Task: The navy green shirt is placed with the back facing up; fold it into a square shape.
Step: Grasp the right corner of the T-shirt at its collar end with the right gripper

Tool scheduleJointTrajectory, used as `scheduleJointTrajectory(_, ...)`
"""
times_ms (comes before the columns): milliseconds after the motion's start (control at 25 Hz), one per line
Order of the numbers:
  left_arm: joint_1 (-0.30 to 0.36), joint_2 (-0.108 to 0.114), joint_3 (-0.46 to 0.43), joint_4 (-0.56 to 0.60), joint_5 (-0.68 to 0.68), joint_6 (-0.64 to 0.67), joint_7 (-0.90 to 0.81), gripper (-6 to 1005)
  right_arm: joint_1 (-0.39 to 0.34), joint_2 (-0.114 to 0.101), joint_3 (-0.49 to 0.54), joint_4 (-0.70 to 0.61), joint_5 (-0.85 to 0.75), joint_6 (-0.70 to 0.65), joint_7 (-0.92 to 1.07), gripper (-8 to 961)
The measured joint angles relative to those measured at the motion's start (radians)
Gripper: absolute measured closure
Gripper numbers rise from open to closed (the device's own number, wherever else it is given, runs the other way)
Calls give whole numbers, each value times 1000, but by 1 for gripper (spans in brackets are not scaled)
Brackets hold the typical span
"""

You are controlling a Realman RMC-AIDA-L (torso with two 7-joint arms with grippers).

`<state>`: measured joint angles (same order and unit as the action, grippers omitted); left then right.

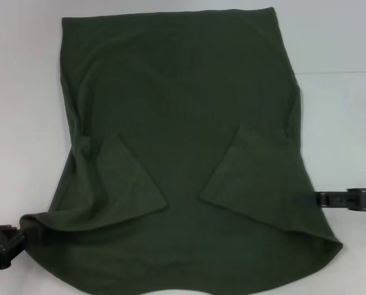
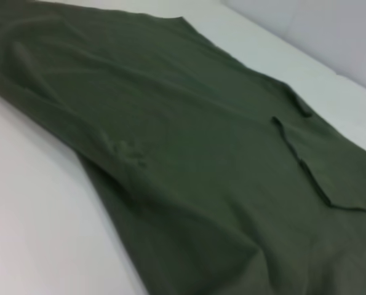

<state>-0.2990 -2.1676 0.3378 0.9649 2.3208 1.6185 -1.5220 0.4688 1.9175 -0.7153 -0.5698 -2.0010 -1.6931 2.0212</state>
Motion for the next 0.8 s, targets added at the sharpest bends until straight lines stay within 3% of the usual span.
scheduleJointTrajectory(320, 0, 0, 1, -8, -20, 4, 3, 984, -81, -43, 50, -23, -64, 2, 120, 11)
scheduleJointTrajectory(520, -2, 0, 1, -11, -23, 0, 5, 985, -109, -43, 152, -16, -150, 9, 122, 11)
scheduleJointTrajectory(800, -12, 1, 3, -18, -23, -2, 8, 985, -121, -21, 166, -11, -208, 30, 124, 11)
